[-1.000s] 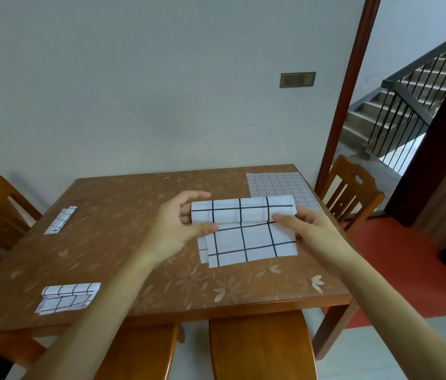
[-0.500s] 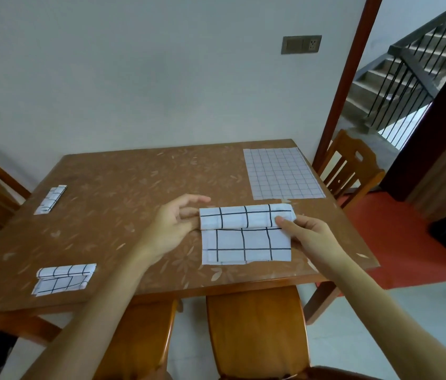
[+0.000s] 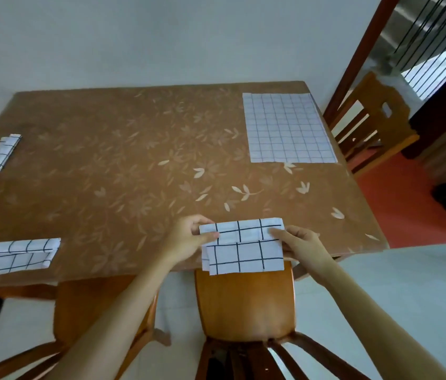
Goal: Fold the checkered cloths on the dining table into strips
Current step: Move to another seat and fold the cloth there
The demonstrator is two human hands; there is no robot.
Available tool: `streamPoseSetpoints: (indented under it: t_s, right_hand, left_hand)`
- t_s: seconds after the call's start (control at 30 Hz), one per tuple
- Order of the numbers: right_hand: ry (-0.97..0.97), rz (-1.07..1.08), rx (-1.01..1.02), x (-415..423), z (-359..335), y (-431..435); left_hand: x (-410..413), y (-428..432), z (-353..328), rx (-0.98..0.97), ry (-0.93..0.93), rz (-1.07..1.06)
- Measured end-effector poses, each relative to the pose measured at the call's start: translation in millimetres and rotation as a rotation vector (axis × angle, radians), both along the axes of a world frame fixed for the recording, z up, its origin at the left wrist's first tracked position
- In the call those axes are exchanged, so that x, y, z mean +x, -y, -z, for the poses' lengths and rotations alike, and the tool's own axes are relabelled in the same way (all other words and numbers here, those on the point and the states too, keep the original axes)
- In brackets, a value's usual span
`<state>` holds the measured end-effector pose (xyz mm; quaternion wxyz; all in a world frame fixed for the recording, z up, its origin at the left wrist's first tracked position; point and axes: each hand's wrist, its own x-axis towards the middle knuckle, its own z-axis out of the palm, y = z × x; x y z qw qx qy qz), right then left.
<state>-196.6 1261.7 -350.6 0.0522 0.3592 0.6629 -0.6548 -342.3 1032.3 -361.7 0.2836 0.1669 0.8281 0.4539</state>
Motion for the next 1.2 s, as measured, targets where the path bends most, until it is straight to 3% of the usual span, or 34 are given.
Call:
streamPoseSetpoints:
  t_s: [0.4,0.53,0.73,0.83,0.9,1.0,1.2]
  right_hand:
    - [0.290,-0.112,0.371,-63.3,136.4,-46.1]
    - [0.288,-0.100,0.512,-75.1,154.1,-54.3]
    - [0.122,-0.266,1.062,-78.7,166.3,-41.0]
    - [0.035,-0.570,1.114,-78.8,167.7,-36.8]
    - [-0.018,-0.753,1.121,-76.4,178.3,-26.5]
    - [-0.028,-0.819,1.080,-68.3,194.7,-12.6]
    - [0.015,-0.908,1.161,-59.1,204.1,-23.3]
  left_hand:
    - [-32.2,-65.3,136.4,-0.241,-0.322,-0.057]
    - [-36.6,-75.2,156.4,-0.387,-0.557,0.037]
    - [-38.0,-84.9,167.7,-0.475,-0.768,0.159]
    - [-31.5,-94.5,162.9,-0.380,-0.942,0.263]
    - [-22.3,-99.9,164.5,-0.326,-0.953,0.376]
    - [-8.4,-93.0,180.0,-0.444,-0.850,0.512]
    - [2.3,-53.5,195.5,-0.548,-0.699,0.517]
